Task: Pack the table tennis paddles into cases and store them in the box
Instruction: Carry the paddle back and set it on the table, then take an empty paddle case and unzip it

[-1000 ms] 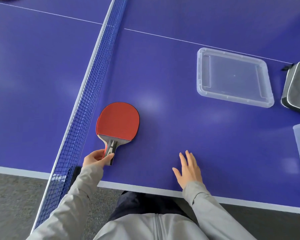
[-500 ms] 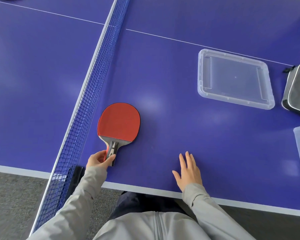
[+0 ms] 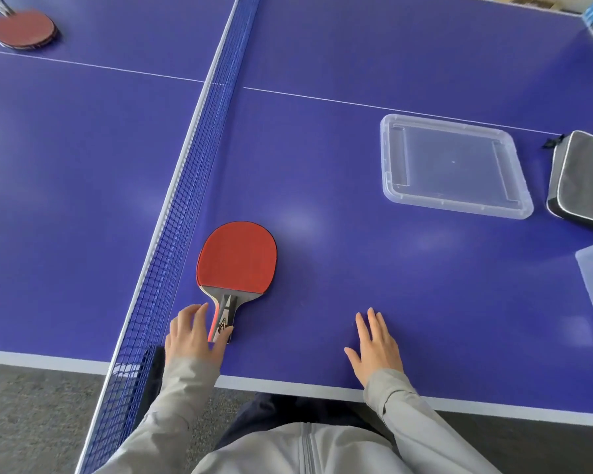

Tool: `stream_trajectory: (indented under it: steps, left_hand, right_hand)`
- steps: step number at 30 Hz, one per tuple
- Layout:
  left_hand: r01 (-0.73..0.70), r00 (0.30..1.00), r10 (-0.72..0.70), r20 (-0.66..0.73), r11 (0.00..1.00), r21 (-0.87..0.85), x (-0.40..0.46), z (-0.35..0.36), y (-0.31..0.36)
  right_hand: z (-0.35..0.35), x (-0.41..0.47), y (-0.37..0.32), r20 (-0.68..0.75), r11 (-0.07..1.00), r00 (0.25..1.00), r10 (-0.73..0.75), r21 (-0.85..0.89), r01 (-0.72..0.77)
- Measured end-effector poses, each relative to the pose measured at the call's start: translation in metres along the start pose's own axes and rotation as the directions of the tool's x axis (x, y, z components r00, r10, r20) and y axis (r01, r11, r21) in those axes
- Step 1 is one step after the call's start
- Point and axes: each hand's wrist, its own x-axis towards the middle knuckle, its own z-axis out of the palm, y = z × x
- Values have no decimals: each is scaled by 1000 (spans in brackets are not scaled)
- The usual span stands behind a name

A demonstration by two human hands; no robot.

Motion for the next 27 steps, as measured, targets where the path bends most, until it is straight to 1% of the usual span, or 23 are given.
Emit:
stream_trajectory:
  steps: [1, 3, 6, 8, 9, 14, 19, 23, 27]
  left_hand:
    - [-72, 997, 73, -24, 997, 36, -3, -1, 5]
    - [-189, 982, 189, 6, 978, 89, -7, -4, 20]
    - [-380, 921, 360, 149, 913, 146, -9, -1, 47]
    - [-473, 868, 425, 257, 865, 166, -4, 6, 67]
    - [-510, 845, 454, 283, 842, 173, -2, 12, 77]
    - [-622, 743, 445, 501, 736, 268, 12, 55, 119]
    - [-704, 681, 483, 550, 637, 313, 13, 78, 164]
    - [-744, 637, 479, 604, 586, 321, 6, 91, 205]
    - [-781, 610, 516, 601, 519, 348, -13, 106, 256]
  right_hand:
    - [-1, 0, 0, -2, 1000, 1000, 4, 9, -4]
    - [-3, -2, 2, -10, 999, 1000, 16, 33, -16]
    - [-7, -6, 8, -19, 997, 999, 50, 67, -49]
    - [-10, -11, 14, -23, 991, 995, 92, 99, -90]
    - [-11, -15, 19, -26, 986, 992, 120, 118, -116]
    - [-14, -33, 49, -38, 951, 965, 259, 182, -248]
    - [-15, -53, 88, -32, 895, 923, 382, 261, -362]
    - [-15, -72, 127, -44, 841, 880, 473, 323, -435]
    - [-14, -93, 175, -49, 799, 848, 527, 368, -475]
